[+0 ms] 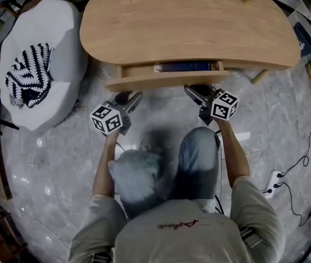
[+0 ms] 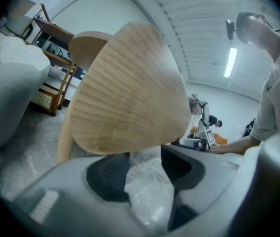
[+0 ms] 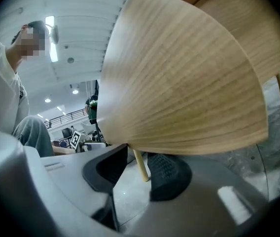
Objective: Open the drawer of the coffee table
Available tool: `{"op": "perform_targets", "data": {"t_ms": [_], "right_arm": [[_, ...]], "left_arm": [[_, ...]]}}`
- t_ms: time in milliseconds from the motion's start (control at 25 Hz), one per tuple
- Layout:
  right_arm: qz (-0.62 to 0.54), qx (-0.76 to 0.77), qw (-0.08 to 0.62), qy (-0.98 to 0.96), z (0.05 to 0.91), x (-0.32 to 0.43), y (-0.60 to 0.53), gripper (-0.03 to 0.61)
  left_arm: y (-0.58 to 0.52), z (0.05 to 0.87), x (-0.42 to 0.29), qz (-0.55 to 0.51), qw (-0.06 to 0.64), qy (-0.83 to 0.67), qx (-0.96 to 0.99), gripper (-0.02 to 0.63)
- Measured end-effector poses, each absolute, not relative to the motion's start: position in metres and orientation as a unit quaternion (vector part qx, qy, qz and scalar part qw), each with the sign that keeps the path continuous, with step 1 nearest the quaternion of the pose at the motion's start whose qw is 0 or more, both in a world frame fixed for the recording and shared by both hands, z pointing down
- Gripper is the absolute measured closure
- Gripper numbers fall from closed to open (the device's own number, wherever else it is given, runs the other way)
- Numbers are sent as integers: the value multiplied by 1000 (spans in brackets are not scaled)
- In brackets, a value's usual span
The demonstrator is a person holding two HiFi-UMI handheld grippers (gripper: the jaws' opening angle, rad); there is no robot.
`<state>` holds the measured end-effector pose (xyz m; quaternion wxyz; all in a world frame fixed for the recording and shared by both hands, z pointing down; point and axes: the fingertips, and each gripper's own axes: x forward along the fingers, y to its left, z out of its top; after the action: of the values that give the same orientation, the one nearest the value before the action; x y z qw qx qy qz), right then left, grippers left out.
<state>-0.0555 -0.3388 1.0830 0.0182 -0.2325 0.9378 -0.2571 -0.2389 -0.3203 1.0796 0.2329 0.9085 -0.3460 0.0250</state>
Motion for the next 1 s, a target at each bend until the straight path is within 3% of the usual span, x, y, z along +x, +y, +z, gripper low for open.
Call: {"op": "perform_targets", "data": {"t_ms": [760,1000], "right_arm": [[-261,-213,8,941,1083,-54,-278,468],[-227,-204,-56,950,1096,-54,-277,477]], "left_arm": [[-263,1080,-236,34,219,-348,911,450],[-263,1094,-235,109,175,-357,911,465]]}}
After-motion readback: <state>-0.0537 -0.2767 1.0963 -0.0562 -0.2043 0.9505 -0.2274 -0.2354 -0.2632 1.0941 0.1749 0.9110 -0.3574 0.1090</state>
